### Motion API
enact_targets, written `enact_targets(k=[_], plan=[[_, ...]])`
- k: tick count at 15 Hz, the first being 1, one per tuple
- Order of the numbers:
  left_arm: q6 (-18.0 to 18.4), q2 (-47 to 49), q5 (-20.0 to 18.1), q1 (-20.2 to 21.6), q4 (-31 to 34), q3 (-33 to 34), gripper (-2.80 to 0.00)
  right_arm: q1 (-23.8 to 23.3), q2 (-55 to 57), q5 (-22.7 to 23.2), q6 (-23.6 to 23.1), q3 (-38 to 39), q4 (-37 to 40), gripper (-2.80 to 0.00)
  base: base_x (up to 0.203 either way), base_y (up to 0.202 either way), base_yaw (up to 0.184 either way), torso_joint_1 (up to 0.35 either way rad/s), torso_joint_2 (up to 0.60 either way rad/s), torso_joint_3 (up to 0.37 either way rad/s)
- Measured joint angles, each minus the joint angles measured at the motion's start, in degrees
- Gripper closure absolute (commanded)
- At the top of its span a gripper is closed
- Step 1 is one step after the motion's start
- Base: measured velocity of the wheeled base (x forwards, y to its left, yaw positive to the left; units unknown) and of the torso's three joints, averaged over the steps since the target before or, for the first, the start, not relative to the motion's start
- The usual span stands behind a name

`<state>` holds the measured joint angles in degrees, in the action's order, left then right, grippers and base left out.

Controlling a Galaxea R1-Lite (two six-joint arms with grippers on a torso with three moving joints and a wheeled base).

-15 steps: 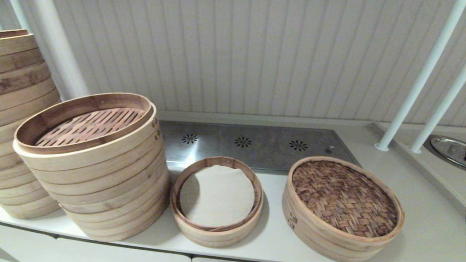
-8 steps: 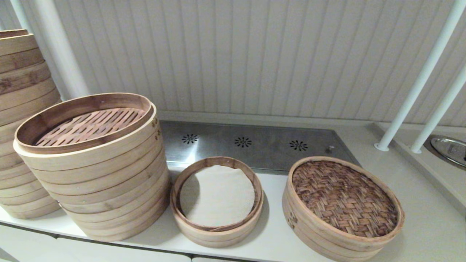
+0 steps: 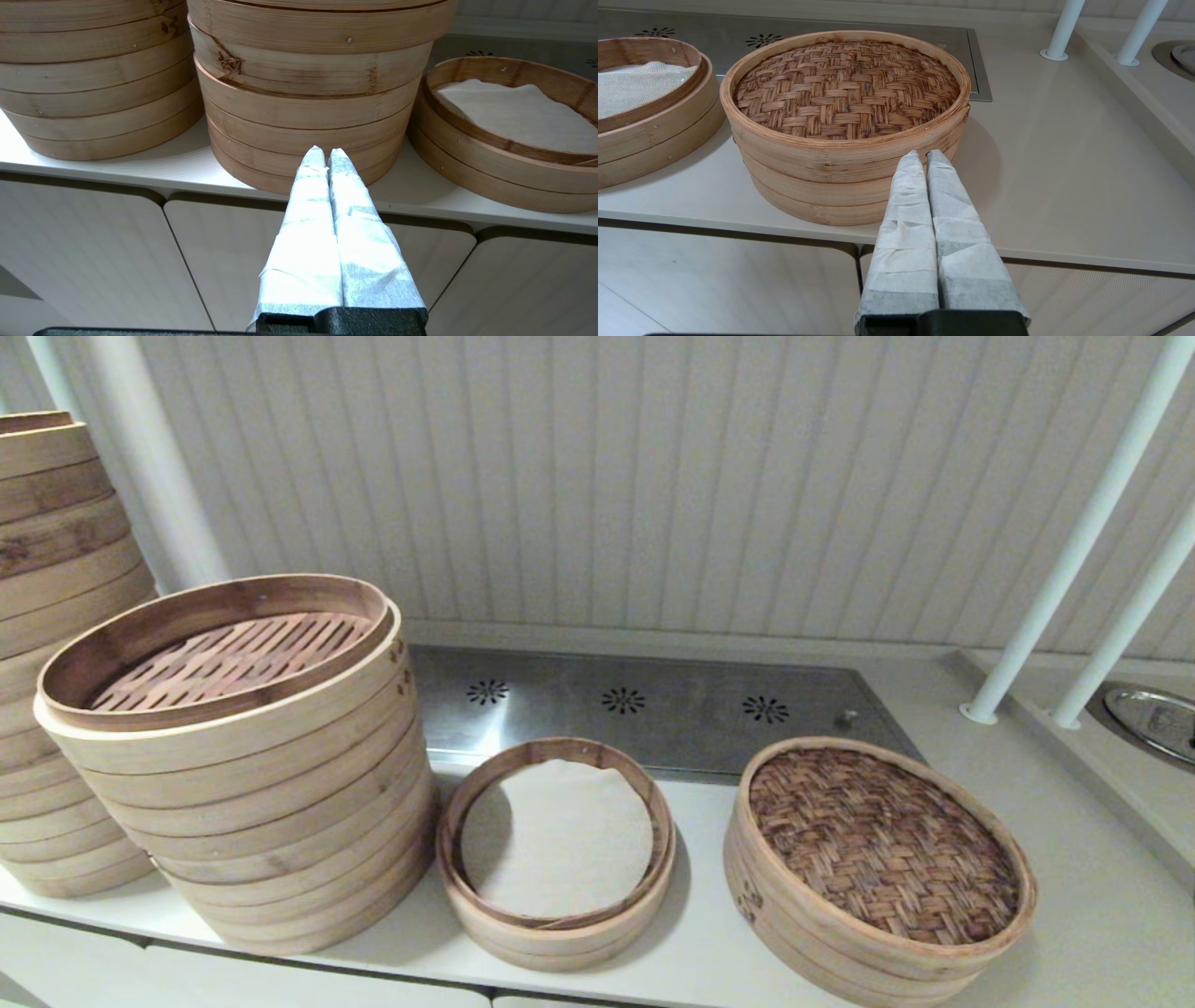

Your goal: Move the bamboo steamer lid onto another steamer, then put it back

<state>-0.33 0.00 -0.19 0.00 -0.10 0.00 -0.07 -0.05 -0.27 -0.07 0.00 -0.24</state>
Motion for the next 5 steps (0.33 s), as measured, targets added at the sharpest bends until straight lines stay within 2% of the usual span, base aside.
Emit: enact_targets(k=[5], plan=[[0.00,0.00,-0.03,0.00,0.02,0.00,0.00,-0.02,0.02,0.02,0.02,0.00,0.00,0.00,0.000,0.000,0.000,0.000,0.00,0.000]])
